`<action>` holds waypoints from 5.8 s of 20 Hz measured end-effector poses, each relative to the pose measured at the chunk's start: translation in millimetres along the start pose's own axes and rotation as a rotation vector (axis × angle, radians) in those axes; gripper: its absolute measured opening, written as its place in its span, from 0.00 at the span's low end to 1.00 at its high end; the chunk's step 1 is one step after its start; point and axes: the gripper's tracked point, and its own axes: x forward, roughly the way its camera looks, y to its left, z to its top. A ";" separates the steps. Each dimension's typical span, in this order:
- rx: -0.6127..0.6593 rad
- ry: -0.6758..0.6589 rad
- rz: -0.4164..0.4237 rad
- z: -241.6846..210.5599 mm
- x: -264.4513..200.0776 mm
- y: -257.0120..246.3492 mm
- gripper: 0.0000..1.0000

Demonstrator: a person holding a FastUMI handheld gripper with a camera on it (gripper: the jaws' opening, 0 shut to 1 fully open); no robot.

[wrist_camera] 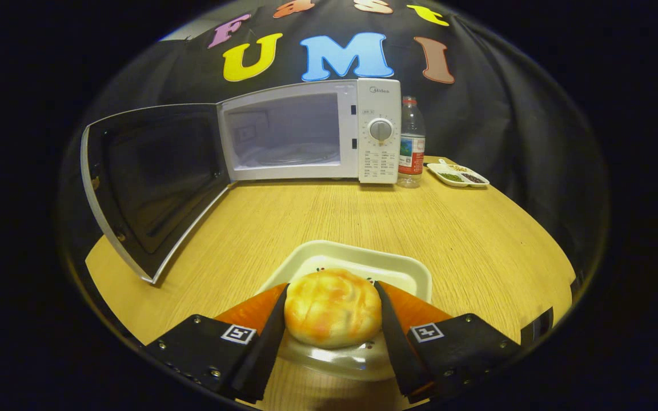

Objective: Open the microwave, put the food inside, and close the microwave door.

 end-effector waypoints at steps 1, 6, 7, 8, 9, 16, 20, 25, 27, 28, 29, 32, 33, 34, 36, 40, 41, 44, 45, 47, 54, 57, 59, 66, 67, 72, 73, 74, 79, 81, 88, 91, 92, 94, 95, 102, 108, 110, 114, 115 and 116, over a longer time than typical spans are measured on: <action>0.010 -0.022 0.025 7.4 -4.1 6.4 0.83; -0.025 -0.135 0.056 66.7 -17.6 25.7 0.83; -0.038 -0.151 0.063 77.9 -16.6 31.1 0.83; -0.047 -0.159 0.073 87.0 -14.8 37.1 0.83; -0.048 -0.162 0.085 93.2 -11.9 43.4 0.83; -0.041 -0.165 0.098 141.5 24.6 70.9 0.83; -0.001 -0.154 0.105 156.7 60.2 86.8 0.83; 0.092 -0.135 0.137 168.3 118.5 111.0 0.83; 0.137 -0.142 0.119 173.8 142.5 111.2 0.83; 0.164 -0.138 0.116 174.8 154.1 111.3 0.83; 0.189 -0.135 0.112 175.7 164.6 112.2 0.83; 0.235 -0.158 0.107 184.9 188.9 112.2 0.83; 0.248 -0.165 0.119 188.2 195.9 115.8 0.83; 0.266 -0.168 0.147 192.0 202.2 121.9 0.83; 0.313 -0.196 0.161 203.4 217.3 124.6 0.82; 0.467 -0.209 0.138 222.4 252.8 121.4 0.83; 0.507 -0.191 0.118 220.7 263.0 119.0 0.83; 0.572 -0.219 0.080 230.4 281.0 116.8 0.83; 0.581 -0.234 0.077 233.6 285.0 118.3 0.83; 0.625 -0.228 0.109 234.5 291.7 129.2 0.82; 0.715 -0.297 0.091 250.0 306.5 120.5 0.94; 0.768 -0.336 0.065 254.0 303.5 110.1 0.97; 0.775 -0.439 0.011 266.4 287.8 94.9 0.97; 0.761 -0.397 0.089 273.3 241.6 100.3 0.97; 0.721 -0.399 0.100 272.9 230.1 101.6 0.97; 0.509 -0.398 0.220 271.2 157.1 122.6 0.97; 0.465 -0.394 0.246 268.3 141.5 127.6 0.97; 0.417 -0.395 0.278 265.4 123.5 134.1 0.97; 0.229 -0.448 0.421 248.8 30.8 167.7 0.97; 0.166 -0.450 0.481 237.5 -0.8 185.0 0.96; -0.133 -0.586 0.598 207.6 -99.3 252.1 0.97; -0.134 -0.617 0.696 196.6 -123.9 289.3 0.96; -0.132 -0.610 0.729 191.9 -127.7 302.3 0.96; -0.161 -0.578 0.756 181.1 -124.9 321.9 0.96; -0.186 -0.563 0.757 174.0 -121.9 328.8 0.96; -0.296 -0.544 0.839 128.3 -116.5 369.8 0.92; -0.245 -0.482 0.742 111.1 -75.7 358.3 0.41; -0.249 -0.415 0.731 95.1 -58.8 358.2 0.39; -0.274 -0.340 0.682 75.4 -36.6 340.3 0.05; -0.293 -0.350 0.664 73.9 -33.0 336.9 0.05; -0.317 -0.364 0.639 74.3 -30.1 330.9 0.05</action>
